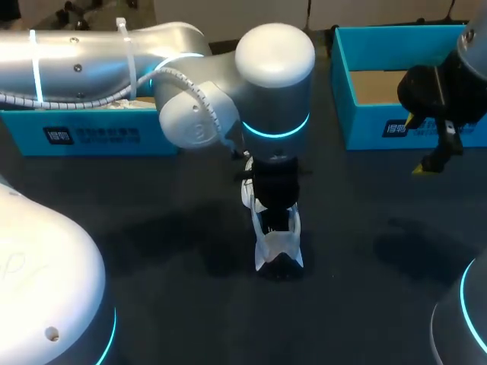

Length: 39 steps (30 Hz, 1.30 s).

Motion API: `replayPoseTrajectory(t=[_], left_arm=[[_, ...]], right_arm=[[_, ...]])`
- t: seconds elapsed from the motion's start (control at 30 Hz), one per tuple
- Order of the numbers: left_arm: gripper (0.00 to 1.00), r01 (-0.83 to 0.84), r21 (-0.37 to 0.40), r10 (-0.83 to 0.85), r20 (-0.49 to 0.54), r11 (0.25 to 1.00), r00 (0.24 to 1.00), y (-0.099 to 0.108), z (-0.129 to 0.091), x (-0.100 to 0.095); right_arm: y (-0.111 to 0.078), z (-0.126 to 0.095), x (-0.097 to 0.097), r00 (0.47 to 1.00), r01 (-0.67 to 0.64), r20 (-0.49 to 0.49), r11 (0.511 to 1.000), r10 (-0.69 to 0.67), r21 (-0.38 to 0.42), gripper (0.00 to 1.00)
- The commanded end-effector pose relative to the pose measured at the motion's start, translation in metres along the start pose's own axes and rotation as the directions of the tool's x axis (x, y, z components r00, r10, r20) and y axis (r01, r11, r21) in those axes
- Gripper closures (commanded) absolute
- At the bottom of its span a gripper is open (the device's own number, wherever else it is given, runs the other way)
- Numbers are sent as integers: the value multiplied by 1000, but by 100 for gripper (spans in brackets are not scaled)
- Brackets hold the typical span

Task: Take the shoe out of the shoebox, open the shoe tongue, remove and reinsert the insole, then place the shoe into the shoebox

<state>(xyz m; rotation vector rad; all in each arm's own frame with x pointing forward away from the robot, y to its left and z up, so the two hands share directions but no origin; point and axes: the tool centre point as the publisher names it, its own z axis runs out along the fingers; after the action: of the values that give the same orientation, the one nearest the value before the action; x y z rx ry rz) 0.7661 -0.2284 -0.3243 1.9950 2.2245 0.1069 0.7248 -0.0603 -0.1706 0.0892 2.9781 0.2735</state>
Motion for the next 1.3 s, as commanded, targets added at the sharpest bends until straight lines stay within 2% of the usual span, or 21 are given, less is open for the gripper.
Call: replayPoseTrajectory(t=[0.03,0.13,0.33,0.57,0.67,0.7,0.8,0.87,0.97,1.13,1.3], left_arm=[[60,26,-2,-26,7,1000,1000,7,-14,7],[59,41,8,-42,14,999,999,7,-10,5],[63,43,24,-43,-4,999,999,-1,11,-2],[57,55,49,-54,-9,997,998,-13,14,2],[47,87,50,-87,-2,995,996,-10,3,5],[35,115,45,-115,2,992,993,-7,-5,7],[19,185,21,-185,6,982,983,0,-23,16],[13,222,4,-222,8,975,975,2,-30,22],[1,286,25,-286,16,958,958,2,-40,33],[0,375,34,-376,27,926,926,-1,-51,53],[0,375,34,-376,27,926,926,-1,-51,53]], right_arm=[[1,1,-1,1000,-1,-2,1000,1,4,0],[1,1,-1,1000,-1,-2,1000,1,4,0],[1,1,-1,1000,-1,-2,1000,1,4,0],[1,1,-1,1000,-1,-2,1000,1,4,0],[1,1,-1,1000,-1,-2,1000,1,4,0],[1,1,-1,1000,-1,-2,1000,1,4,0],[1,1,-1,1000,-1,-2,1000,1,4,0],[1,1,-1,1000,-1,-2,1000,1,4,0],[1,1,-1,1000,-1,-2,1000,1,4,0],[1,1,-1,1000,-1,-2,1000,1,4,0],[1,1,-1,1000,-1,-2,1000,1,4,0]])
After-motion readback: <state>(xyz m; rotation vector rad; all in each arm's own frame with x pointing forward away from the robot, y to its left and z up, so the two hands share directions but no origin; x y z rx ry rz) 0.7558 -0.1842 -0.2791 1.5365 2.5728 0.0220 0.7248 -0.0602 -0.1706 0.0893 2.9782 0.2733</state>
